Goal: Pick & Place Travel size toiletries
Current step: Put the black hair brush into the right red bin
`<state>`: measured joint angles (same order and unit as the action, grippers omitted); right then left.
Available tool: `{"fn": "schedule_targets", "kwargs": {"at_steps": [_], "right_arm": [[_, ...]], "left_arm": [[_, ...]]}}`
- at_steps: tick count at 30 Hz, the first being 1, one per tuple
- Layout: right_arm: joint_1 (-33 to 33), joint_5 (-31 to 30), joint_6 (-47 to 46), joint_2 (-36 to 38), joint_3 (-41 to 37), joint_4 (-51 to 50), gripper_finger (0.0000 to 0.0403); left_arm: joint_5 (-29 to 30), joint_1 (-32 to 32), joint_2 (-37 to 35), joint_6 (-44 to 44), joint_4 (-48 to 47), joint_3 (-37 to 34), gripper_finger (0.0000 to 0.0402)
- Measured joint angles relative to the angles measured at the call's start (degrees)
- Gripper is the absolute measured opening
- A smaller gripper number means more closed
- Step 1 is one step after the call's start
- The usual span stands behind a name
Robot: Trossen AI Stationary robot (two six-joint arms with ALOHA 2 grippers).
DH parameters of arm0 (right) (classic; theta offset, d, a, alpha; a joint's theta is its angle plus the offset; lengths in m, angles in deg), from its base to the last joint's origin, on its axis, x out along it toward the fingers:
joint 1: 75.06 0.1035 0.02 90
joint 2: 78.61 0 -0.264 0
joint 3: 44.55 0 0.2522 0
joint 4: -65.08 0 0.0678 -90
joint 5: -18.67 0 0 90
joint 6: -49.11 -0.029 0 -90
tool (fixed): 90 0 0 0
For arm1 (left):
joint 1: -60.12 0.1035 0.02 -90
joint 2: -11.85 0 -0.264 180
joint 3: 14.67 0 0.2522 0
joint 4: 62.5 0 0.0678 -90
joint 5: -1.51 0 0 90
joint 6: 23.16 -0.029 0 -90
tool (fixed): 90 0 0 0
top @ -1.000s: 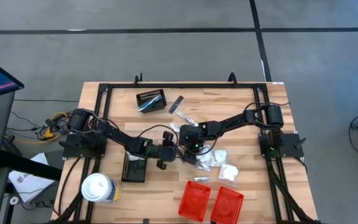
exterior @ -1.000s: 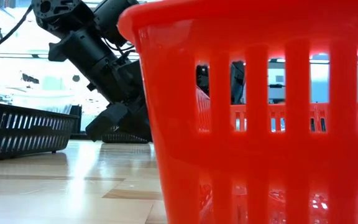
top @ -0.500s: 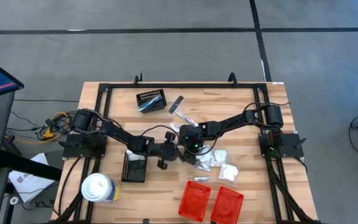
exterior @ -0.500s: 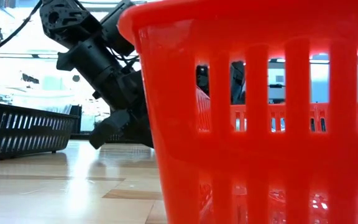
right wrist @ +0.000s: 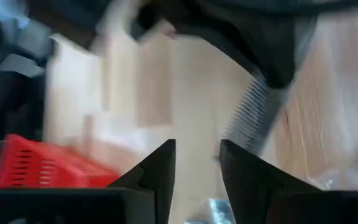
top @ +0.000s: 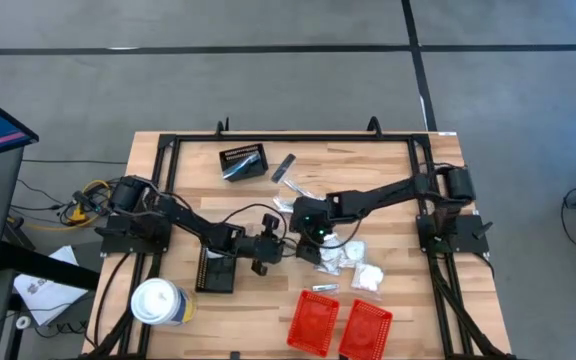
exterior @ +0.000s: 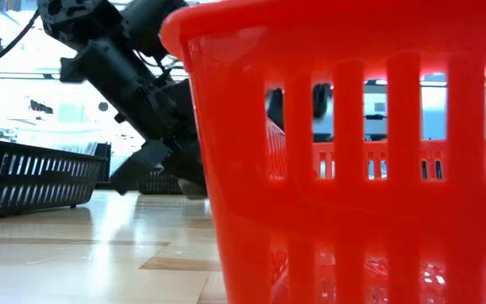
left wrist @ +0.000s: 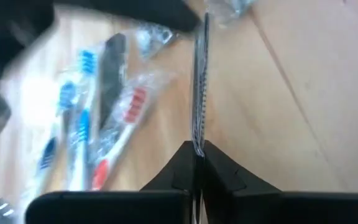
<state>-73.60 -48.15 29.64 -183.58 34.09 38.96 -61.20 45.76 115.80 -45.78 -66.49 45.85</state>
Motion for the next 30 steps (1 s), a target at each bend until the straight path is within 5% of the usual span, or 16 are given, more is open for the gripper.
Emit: {"fn": "schedule_targets", "kwargs": {"at_steps": [5,10,14,20,30], "right_arm": [[2.3,-8.8,2.1,11.3,0.1,0.2,0.012],[7.2,-26.4,8.6,22.6,0.1,3.1,0.012],[12.4,-36.9,16.1,27.3,0.2,9.7,0.012],[15.8,-37.9,20.0,26.2,0.2,21.4,0.012],[14.3,-37.9,23.0,18.7,1.9,34.6,0.012]], "left_arm": [[4.0,-2.1,-7.6,0.8,-2.3,0.0,0.0004],[4.2,-4.5,-18.2,1.6,-1.9,-0.6,0.0004],[-0.9,-5.6,-28.1,2.5,-0.4,-0.7,0.0003],[-13.2,-5.6,-38.3,3.5,9.1,-0.6,0.0003],[-14.2,-7.9,-38.5,3.6,13.8,-0.7,0.0004]]}}
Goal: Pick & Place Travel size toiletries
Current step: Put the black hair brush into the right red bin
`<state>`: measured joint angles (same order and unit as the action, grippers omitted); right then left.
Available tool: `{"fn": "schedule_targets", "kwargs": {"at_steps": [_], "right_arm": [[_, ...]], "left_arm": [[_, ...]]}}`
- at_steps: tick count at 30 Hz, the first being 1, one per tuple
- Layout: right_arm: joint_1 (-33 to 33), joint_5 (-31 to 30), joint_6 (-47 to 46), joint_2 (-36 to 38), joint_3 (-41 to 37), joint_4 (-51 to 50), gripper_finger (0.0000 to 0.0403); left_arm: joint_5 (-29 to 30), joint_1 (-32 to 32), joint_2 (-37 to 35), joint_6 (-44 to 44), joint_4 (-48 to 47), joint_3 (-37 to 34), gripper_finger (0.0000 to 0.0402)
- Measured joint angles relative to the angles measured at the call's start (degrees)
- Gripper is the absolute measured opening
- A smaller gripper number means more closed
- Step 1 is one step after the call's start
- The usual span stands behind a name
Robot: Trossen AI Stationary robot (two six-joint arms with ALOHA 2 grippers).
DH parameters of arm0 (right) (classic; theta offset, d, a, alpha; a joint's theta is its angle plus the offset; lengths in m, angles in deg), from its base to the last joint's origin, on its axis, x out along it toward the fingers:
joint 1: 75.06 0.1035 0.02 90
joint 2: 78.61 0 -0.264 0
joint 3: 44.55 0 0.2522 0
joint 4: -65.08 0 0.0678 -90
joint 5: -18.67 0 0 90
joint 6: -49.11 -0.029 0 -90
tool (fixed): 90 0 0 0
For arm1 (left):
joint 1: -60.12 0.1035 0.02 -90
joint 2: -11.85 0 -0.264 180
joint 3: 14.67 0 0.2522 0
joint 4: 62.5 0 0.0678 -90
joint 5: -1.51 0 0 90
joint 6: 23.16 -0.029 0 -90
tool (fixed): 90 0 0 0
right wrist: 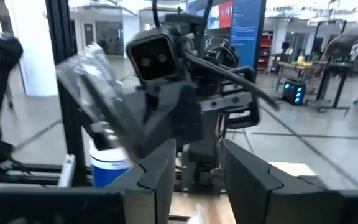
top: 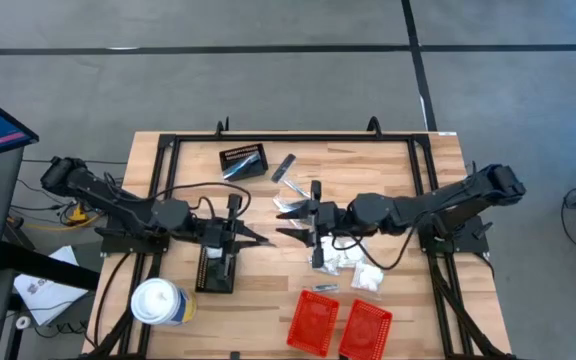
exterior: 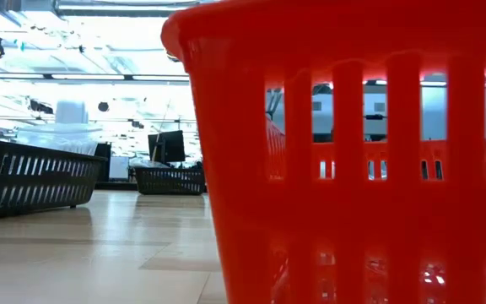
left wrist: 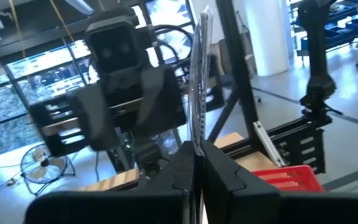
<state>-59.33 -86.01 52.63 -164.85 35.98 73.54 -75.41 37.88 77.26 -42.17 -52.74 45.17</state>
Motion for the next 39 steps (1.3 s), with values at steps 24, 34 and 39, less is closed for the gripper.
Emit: {"fn": "schedule_targets", "kwargs": {"at_steps": [24,34,39], "right_arm": [[3.5,-0.5,12.7,-7.9,5.3,8.4,0.0182],[2.2,-0.2,10.5,-7.9,5.3,8.9,0.02],[2.2,-0.2,10.4,-7.9,5.3,8.0,0.0191]], "left_arm": [[4.1,-5.0,-6.7,-3.1,0.1,-3.5,0.0005],[6.0,-3.7,-6.2,-5.1,0.7,-3.6,0.0005],[3.9,0.2,-5.4,-4.8,2.9,-5.4,0.0005]]}}
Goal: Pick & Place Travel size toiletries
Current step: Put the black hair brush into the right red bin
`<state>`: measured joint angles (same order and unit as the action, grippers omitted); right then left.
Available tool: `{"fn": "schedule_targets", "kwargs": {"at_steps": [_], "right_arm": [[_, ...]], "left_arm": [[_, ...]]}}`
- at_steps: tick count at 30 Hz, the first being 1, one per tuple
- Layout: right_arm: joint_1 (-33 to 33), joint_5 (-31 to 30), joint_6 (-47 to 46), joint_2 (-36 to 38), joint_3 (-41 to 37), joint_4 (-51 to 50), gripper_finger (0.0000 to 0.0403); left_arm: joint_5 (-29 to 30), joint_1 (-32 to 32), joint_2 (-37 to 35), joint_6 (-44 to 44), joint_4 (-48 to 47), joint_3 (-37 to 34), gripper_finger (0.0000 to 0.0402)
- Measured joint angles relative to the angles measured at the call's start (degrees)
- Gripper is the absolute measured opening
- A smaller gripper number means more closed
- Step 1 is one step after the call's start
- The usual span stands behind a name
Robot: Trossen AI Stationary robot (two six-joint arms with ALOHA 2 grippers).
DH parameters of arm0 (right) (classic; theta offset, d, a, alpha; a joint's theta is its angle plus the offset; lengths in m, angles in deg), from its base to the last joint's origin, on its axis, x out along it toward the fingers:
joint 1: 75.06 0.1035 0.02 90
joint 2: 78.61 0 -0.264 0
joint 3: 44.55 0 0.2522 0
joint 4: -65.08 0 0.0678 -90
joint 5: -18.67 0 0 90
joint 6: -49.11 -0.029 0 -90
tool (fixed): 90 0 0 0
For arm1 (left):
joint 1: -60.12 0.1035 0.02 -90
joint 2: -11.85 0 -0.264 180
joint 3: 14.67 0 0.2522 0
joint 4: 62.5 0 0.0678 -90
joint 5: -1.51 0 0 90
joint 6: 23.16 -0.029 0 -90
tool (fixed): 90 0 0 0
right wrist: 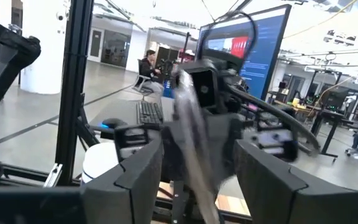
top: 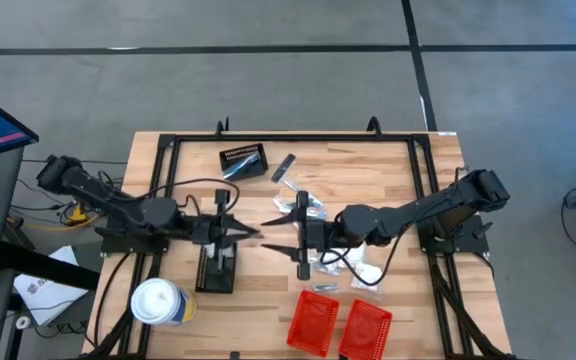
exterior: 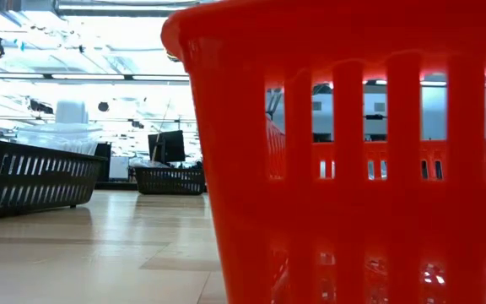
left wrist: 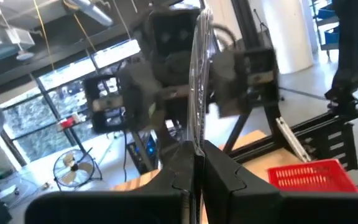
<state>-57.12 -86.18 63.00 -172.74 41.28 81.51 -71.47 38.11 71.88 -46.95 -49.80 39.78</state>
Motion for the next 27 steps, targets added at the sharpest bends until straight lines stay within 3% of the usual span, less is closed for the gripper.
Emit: {"fn": "schedule_targets", "kwargs": {"at_steps": [9,27], "right_arm": [[-0.5,0.0,-0.9,0.0,0.0,-1.6,0.0169],[-1.9,0.0,-1.9,0.0,0.0,-1.2,0.0128]], "left_arm": [[-6.9,2.7,0.2,1.7,2.5,-0.4,0.0005],[-6.9,3.6,1.8,1.8,4.1,-0.4,0.0006]]}}
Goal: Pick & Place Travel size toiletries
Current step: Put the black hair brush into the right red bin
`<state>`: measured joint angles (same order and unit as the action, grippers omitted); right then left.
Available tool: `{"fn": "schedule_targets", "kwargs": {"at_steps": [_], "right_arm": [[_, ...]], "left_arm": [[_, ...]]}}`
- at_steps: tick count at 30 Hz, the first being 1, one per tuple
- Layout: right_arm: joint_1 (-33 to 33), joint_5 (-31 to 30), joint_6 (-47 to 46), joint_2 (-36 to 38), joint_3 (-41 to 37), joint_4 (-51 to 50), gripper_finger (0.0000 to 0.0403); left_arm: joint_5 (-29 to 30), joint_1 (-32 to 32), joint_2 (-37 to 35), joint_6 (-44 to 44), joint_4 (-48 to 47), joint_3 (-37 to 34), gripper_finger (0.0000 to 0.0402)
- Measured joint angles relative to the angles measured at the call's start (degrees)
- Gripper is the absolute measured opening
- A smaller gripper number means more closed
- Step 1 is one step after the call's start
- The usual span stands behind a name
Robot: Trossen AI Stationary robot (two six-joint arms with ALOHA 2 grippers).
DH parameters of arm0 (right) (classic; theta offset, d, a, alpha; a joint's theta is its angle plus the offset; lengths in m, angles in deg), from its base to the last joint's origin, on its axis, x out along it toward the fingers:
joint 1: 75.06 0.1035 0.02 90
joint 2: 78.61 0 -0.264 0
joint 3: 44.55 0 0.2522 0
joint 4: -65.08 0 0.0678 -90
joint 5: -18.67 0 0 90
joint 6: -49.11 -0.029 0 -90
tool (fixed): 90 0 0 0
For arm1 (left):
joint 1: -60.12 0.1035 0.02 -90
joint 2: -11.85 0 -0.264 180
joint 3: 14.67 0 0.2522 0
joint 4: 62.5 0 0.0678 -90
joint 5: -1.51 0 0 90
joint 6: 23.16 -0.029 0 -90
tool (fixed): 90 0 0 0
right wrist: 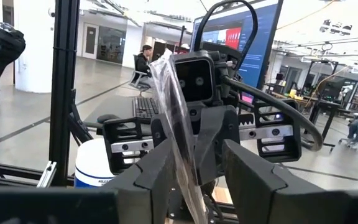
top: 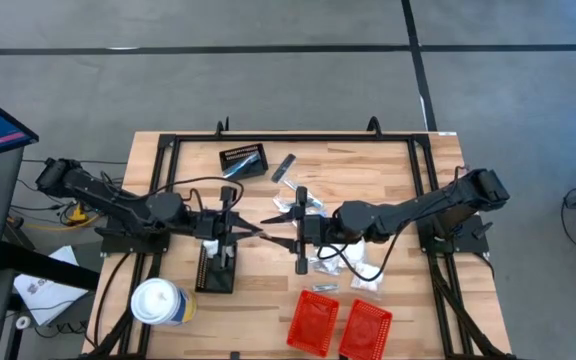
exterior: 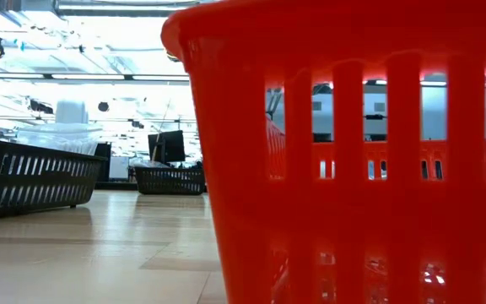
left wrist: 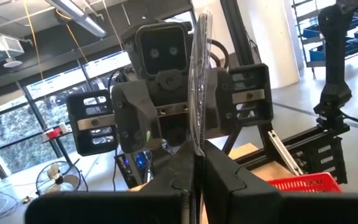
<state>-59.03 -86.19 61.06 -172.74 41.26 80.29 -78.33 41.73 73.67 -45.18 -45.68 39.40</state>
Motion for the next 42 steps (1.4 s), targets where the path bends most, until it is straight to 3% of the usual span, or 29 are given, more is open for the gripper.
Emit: {"fn": "schedule_targets", "kwargs": {"at_steps": [11,15,20,27,32,37,42], "right_arm": [[-0.3,0.0,0.1,0.0,0.0,-0.2,0.0016],[-0.3,-0.2,-0.3,0.0,0.0,-0.1,0.0015],[-0.3,-0.6,-2.9,0.0,0.0,-0.1,0.0006],[0.2,-3.0,-8.0,2.5,-0.1,-3.1,0.0004],[1.7,-6.4,-12.9,5.3,-0.1,-8.3,0.0006],[3.8,-8.0,-19.5,7.8,-0.1,-13.4,0.0003],[5.7,-11.0,-31.7,9.8,0.0,-23.5,0.0004]], "left_arm": [[0.1,1.1,0.2,0.8,0.0,0.0,0.0008],[0.7,1.1,0.2,0.6,-0.2,0.0,0.0024],[7.4,0.0,0.2,-0.2,-1.7,0.0,0.0079],[21.7,-2.3,-1.1,-0.6,-2.3,0.0,0.0201],[27.6,-5.1,-3.1,-3.1,-3.1,0.1,0.0276],[31.6,-7.4,-4.3,-4.9,-3.6,0.0,0.0314],[34.1,-7.9,-4.6,-5.2,-3.7,0.0,0.0326]]}}
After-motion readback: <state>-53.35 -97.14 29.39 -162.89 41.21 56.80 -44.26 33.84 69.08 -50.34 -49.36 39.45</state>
